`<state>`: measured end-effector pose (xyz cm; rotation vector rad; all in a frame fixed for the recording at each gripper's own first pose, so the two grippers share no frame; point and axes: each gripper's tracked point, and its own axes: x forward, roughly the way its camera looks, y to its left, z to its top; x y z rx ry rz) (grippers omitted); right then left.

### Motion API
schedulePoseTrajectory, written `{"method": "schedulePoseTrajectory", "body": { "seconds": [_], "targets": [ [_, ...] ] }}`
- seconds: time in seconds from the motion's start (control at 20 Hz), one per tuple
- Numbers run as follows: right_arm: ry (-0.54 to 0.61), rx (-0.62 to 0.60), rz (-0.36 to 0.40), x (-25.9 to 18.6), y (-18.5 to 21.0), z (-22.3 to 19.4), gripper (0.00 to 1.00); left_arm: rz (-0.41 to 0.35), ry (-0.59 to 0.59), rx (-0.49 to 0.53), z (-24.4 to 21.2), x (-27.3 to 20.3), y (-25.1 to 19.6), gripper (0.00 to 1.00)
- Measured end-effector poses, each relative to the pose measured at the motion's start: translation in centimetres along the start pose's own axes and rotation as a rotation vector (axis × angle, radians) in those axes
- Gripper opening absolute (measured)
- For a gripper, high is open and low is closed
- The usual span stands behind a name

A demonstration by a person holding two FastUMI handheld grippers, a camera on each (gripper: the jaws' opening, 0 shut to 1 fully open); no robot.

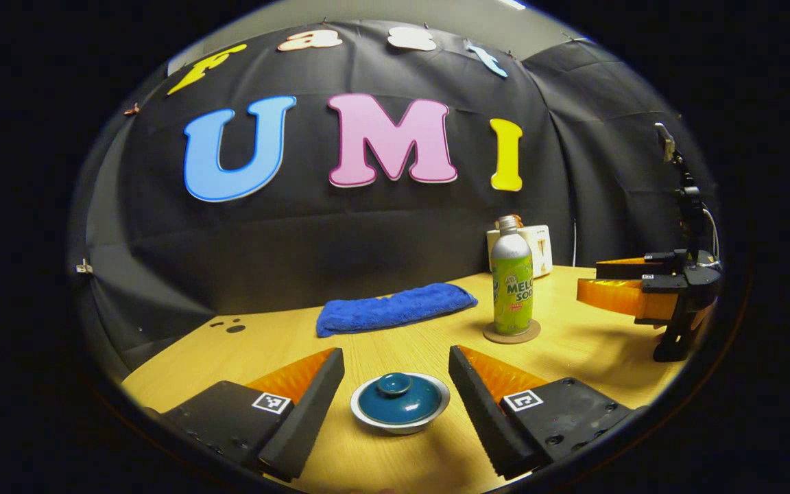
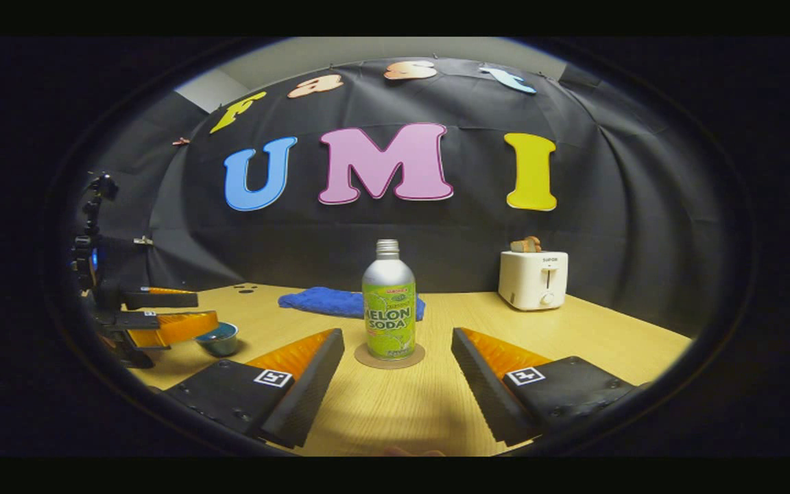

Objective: Open the teacup lid with one hand, grasp the water bottle and pour water into the teacup with the other hand; after pouring, place the water bottle on the coaster and then close the teacup lid.

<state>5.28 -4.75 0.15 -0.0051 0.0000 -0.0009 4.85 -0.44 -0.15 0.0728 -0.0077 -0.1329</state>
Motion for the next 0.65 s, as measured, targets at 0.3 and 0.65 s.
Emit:
{"method": "schedulePoseTrajectory", "body": {
  "seconds": [0.3, 0.65],
  "targets": [
    [-0.002, 0.001, -0.019, -0.2, -0.2, 0.0, 0.97, 0.04, -0.017, -0.115, 0.2, -2.2, -1.1, 0.97],
    [-0.002, -0.002, 0.015, -1.6, 2.8, 0.0, 0.98, 0.162, -0.005, -0.117, 0.2, -2.5, -0.3, 0.97]
  ]
}}
